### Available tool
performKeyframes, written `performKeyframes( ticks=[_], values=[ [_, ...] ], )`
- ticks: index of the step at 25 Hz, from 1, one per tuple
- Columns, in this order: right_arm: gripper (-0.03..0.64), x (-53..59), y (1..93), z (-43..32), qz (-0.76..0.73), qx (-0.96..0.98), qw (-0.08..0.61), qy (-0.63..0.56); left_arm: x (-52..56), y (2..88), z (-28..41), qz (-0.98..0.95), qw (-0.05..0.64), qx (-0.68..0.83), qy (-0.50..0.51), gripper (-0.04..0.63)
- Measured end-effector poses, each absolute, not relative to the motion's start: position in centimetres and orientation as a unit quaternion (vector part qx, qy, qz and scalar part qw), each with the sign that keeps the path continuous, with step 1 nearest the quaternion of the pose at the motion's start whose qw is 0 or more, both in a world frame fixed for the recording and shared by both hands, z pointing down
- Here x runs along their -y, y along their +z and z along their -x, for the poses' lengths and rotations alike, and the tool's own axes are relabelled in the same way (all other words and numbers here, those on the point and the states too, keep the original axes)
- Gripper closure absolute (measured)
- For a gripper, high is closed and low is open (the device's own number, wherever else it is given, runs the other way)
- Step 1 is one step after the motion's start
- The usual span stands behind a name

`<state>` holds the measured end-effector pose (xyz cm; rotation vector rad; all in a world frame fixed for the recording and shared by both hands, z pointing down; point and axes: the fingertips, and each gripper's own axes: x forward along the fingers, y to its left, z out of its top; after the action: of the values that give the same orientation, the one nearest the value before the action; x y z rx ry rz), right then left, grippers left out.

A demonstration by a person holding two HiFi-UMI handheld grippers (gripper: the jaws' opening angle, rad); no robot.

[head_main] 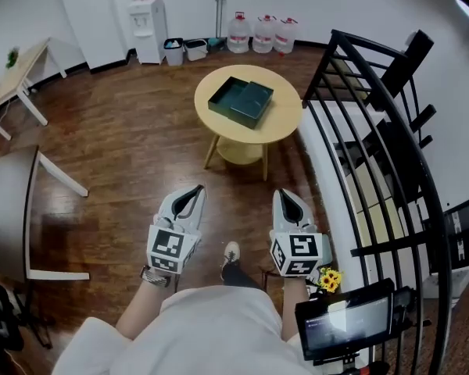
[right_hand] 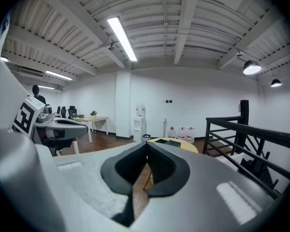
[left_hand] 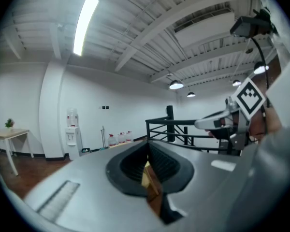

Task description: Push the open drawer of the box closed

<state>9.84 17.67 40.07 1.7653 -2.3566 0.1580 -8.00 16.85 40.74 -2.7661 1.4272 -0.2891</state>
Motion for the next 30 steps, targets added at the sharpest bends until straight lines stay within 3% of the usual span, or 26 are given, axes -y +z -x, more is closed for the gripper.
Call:
performKeyframes(
  ticks=[19,30],
  values=[
    [0.614,-1.5,40.6,-14.5,-0.584,0.802,0.095,0.087,0.1,40.5,4.4,0.877,-0.006,-0.473,-0.078,0.588],
    [0.614,9.1,40.7,-15.0,-0.612,0.778,0.111,0.088,12.7,41.3,5.7,0.886,-0.007,-0.455,-0.086,0.588]
  ],
)
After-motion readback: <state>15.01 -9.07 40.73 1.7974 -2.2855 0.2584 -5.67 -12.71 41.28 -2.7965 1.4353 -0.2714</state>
